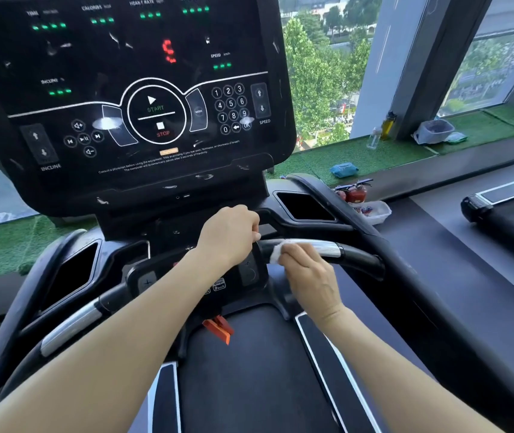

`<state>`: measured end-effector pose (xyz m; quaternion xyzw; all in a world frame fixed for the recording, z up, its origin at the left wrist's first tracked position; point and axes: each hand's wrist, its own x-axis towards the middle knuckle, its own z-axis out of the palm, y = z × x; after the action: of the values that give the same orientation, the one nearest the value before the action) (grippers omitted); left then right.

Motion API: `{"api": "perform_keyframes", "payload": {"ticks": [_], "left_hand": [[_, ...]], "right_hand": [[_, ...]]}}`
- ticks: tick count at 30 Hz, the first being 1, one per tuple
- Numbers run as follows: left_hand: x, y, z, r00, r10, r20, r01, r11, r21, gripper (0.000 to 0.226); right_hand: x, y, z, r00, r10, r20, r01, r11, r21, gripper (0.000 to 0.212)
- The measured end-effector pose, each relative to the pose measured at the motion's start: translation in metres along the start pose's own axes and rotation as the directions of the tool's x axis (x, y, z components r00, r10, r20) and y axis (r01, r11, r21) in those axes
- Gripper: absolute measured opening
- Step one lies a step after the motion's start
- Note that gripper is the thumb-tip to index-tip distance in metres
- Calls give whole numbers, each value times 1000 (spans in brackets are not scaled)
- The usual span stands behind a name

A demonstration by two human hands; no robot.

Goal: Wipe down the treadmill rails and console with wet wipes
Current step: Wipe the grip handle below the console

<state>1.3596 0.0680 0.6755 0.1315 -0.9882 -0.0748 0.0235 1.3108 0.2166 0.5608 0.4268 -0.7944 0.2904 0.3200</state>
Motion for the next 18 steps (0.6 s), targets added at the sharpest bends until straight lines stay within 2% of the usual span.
{"api": "perform_keyframes", "payload": {"ticks": [3, 7, 9, 13, 16, 18], "left_hand": [[0, -1, 0, 1000, 6, 0, -6, 1000, -7, 16], [1, -1, 0, 1000, -4, 0, 4, 1000, -10, 15], [2, 0, 0, 1000, 1, -1, -1, 1000, 3, 15], [1, -1, 0, 1000, 3, 5, -3, 1000, 4, 15], [2, -2, 1, 1000, 2, -3, -2, 1000, -1, 16], [2, -1, 0, 1000, 2, 1, -2, 1000, 6, 15]], "right_hand": [[-6, 16, -10, 993, 117, -4, -117, 993, -9, 16], [0, -13, -4, 1000, 9, 14, -10, 997, 72, 27], [4, -26, 5, 999, 39, 20, -40, 994, 103, 28], [-13, 1, 4, 997, -9, 72, 7, 1000, 30, 22], [-19, 10, -3, 998, 20, 56, -21, 1000, 3, 21], [-8, -1, -1, 996, -87, 12, 86, 996, 11, 19]]}}
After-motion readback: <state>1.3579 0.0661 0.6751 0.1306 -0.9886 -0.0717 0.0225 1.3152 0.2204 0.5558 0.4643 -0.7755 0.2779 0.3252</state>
